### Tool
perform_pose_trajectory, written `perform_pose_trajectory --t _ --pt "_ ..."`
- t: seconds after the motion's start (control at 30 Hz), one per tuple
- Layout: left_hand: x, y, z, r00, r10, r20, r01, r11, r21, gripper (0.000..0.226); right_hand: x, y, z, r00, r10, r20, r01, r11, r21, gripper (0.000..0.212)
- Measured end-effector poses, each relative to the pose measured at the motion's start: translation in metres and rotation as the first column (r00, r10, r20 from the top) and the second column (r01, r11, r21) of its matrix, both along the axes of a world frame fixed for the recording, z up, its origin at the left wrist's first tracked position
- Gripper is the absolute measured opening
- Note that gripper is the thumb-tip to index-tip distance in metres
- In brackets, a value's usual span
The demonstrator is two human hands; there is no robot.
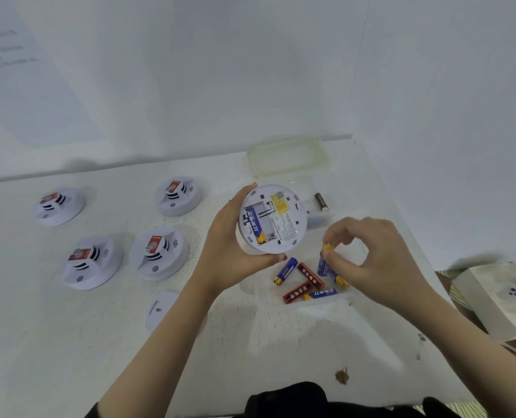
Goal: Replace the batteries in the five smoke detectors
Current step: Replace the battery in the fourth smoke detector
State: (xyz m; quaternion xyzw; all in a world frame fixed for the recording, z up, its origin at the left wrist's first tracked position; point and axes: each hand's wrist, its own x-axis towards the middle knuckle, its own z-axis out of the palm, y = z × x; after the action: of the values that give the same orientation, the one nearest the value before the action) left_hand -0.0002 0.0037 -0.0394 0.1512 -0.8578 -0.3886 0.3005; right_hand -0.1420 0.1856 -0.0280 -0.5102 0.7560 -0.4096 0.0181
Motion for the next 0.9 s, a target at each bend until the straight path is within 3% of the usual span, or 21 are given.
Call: perform_pose_trajectory --t 0.07,0.27,0.37,0.47,0.63,0.9 --pt "0.000 0.001 -0.001 1.000 0.000 0.013 0.001 1.000 -0.017 0.094 -0.001 0.001 -0.005 0.996 0.004 -0.092 0.004 0.997 0.080 0.023" --pt "-0.005 0.006 0.000 0.999 -0.042 0.028 0.042 0.999 0.012 0.096 0.000 -0.015 0.012 0.968 0.060 -0.246 -0.081 0.994 -0.076 0.027" --pt "-0.007 0.008 0.003 0.996 -0.079 0.041 0.077 0.996 0.038 0.098 -0.001 -0.028 0.022 0.942 0.166 -0.291 -0.165 0.986 0.026 0.040" --pt "-0.009 0.011 0.009 0.995 -0.088 0.055 0.086 0.996 0.029 0.100 -0.002 -0.035 0.024 0.947 0.245 -0.207 -0.229 0.968 0.100 0.045" --pt "-0.012 0.016 0.009 0.994 -0.096 0.049 0.095 0.995 0.010 0.100 -0.002 -0.037 0.020 0.958 0.273 0.091 -0.276 0.961 0.027 0.038" --pt "-0.016 0.025 0.013 0.992 -0.122 0.014 0.122 0.992 -0.026 0.083 0.000 -0.042 0.018 0.958 0.240 0.156 -0.241 0.970 -0.018 0.033"
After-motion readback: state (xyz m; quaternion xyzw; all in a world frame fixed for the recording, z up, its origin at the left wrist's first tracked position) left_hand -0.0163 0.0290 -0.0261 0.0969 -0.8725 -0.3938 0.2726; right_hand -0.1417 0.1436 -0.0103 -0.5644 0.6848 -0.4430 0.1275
